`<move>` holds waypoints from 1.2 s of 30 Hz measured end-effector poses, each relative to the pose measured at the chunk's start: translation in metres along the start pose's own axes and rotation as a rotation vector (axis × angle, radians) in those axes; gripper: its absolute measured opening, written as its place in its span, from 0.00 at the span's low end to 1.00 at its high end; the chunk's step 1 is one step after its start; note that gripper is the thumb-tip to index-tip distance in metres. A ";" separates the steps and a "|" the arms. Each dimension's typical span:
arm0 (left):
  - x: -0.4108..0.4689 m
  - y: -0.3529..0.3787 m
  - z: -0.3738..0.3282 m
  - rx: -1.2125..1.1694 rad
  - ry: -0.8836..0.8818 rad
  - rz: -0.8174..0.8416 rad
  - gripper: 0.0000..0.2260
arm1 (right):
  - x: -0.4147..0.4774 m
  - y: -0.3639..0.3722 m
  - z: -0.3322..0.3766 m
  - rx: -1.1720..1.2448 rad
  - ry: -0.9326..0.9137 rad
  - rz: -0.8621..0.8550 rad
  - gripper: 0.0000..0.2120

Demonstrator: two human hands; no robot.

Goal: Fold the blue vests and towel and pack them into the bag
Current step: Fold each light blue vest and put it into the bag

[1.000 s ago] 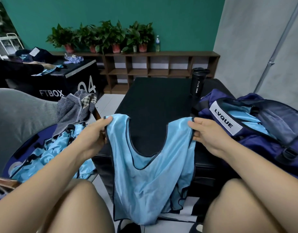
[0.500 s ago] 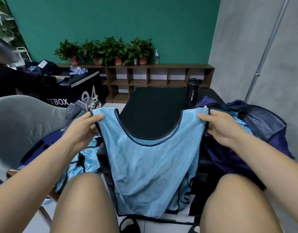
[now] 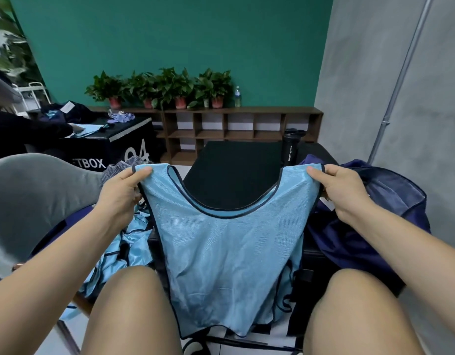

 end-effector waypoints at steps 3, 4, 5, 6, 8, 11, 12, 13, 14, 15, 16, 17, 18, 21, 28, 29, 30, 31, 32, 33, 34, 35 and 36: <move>-0.002 0.002 -0.003 0.004 0.020 -0.007 0.14 | -0.001 0.002 0.003 -0.002 -0.065 -0.049 0.11; -0.003 0.003 -0.004 0.010 0.030 -0.012 0.14 | -0.001 0.002 0.003 -0.005 -0.068 -0.060 0.13; -0.003 0.004 -0.004 0.013 0.038 -0.021 0.13 | 0.000 0.002 0.003 -0.004 -0.064 -0.067 0.15; -0.002 0.003 -0.004 0.013 0.047 -0.027 0.13 | 0.000 0.001 0.004 0.004 -0.060 -0.069 0.17; 0.000 0.002 -0.004 0.011 0.056 -0.041 0.14 | 0.000 0.003 0.005 0.019 -0.043 -0.068 0.23; 0.001 0.000 -0.007 0.021 0.072 -0.048 0.13 | -0.003 0.005 0.010 0.004 -0.038 -0.115 0.29; 0.002 0.000 -0.007 0.030 0.079 -0.053 0.13 | -0.006 0.006 0.012 -0.016 -0.051 -0.135 0.30; 0.003 -0.001 -0.007 0.036 0.085 -0.060 0.12 | -0.007 0.006 0.013 -0.024 -0.064 -0.145 0.30; 0.003 0.000 -0.008 0.038 0.089 -0.064 0.11 | -0.007 0.007 0.014 -0.024 -0.067 -0.148 0.30; 0.004 -0.001 -0.008 0.037 0.093 -0.073 0.10 | -0.007 0.007 0.014 -0.022 -0.064 -0.146 0.30; 0.005 -0.001 -0.009 0.037 0.099 -0.083 0.09 | -0.007 0.007 0.015 -0.023 -0.061 -0.144 0.30; 0.005 -0.001 -0.010 0.037 0.107 -0.098 0.09 | -0.006 0.008 0.015 -0.020 -0.067 -0.144 0.30; 0.005 -0.002 -0.011 0.037 0.119 -0.118 0.10 | -0.005 0.007 0.015 -0.009 -0.072 -0.143 0.30; 0.008 -0.004 -0.014 0.046 0.161 -0.170 0.17 | -0.002 0.007 0.016 0.001 -0.109 -0.154 0.24; 0.020 0.002 -0.029 0.078 0.078 -0.051 0.14 | 0.002 0.005 0.030 0.014 -0.116 -0.111 0.17; 0.020 0.005 -0.035 0.091 0.086 -0.028 0.11 | 0.007 0.006 0.032 -0.005 -0.105 -0.083 0.16; 0.023 0.007 -0.041 0.109 0.103 -0.021 0.11 | 0.012 0.007 0.037 -0.024 -0.095 -0.051 0.14; 0.027 0.010 -0.047 0.120 0.123 -0.019 0.12 | 0.018 0.008 0.041 -0.045 -0.093 -0.027 0.12; 0.033 0.011 -0.053 0.124 0.130 -0.021 0.12 | 0.022 0.009 0.048 -0.064 -0.098 -0.012 0.10; 0.039 0.013 -0.060 0.123 0.129 -0.017 0.11 | 0.027 0.011 0.055 -0.081 -0.109 -0.005 0.09; 0.045 0.015 -0.067 0.125 0.131 -0.014 0.09 | 0.033 0.013 0.062 -0.088 -0.126 -0.004 0.09; 0.052 0.017 -0.073 0.133 0.137 -0.010 0.07 | 0.038 0.015 0.069 -0.086 -0.141 -0.003 0.09; 0.059 0.020 -0.079 0.143 0.145 -0.005 0.05 | 0.045 0.018 0.076 -0.080 -0.145 -0.001 0.10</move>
Point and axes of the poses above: each hand's wrist, its own x-axis towards the middle knuckle, its own y-axis out of the palm, z = x × y, the point moved 2 cm from there along x, towards the middle knuckle, and after that the axes turned 11 degrees about -z, right-handed, at the moved point
